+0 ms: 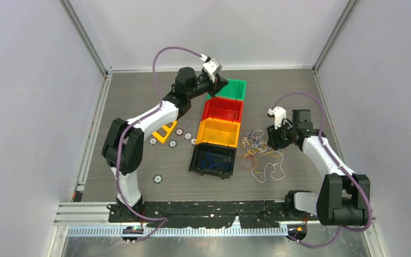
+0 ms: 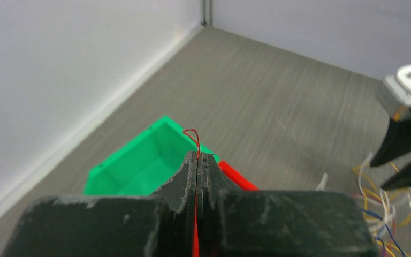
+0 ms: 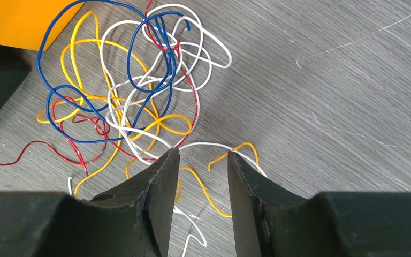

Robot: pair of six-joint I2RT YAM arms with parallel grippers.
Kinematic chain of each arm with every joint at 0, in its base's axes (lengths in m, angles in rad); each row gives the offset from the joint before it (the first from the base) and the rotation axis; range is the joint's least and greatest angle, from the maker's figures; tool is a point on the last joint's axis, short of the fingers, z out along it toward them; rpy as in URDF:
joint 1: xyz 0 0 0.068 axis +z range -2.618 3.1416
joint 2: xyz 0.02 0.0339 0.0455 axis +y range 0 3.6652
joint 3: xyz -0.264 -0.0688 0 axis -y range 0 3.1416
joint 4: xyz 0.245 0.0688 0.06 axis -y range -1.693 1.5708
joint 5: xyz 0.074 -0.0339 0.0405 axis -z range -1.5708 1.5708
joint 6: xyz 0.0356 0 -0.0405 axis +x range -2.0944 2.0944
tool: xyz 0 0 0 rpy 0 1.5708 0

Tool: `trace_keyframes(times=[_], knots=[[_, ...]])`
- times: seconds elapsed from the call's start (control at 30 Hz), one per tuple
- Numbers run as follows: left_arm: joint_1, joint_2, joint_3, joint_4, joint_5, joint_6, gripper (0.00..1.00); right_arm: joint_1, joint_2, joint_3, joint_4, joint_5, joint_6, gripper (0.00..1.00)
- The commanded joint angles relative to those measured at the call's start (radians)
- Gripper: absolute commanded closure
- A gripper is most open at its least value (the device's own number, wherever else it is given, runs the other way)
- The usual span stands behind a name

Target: Untangle the cables

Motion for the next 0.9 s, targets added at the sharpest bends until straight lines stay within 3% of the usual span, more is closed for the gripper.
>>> trace_keyframes(times=[0.0, 0.3, 0.67, 0.87], knots=[[0.007, -0.054, -0.084, 0.032, 0.125, -0.055, 1.00, -0.003, -0.030, 0.036, -0.003, 0.005, -0.011, 0.55], [0.007, -0.033, -0.138, -0.222, 0.137, 0.074, 1.00, -0.003, -0.020, 0.042, -0.003, 0.000, -0.011, 0.55], [-0.023, 0.154, 0.164, -0.530, 0.101, 0.162, 1.00, -0.003, -0.019, 0.048, -0.012, -0.007, -0.005, 0.55], [-0.038, 0.156, 0.233, -0.652, 0.078, 0.209, 0.93, -0.003, -0.020, 0.052, -0.017, -0.022, -0.001, 0.55]])
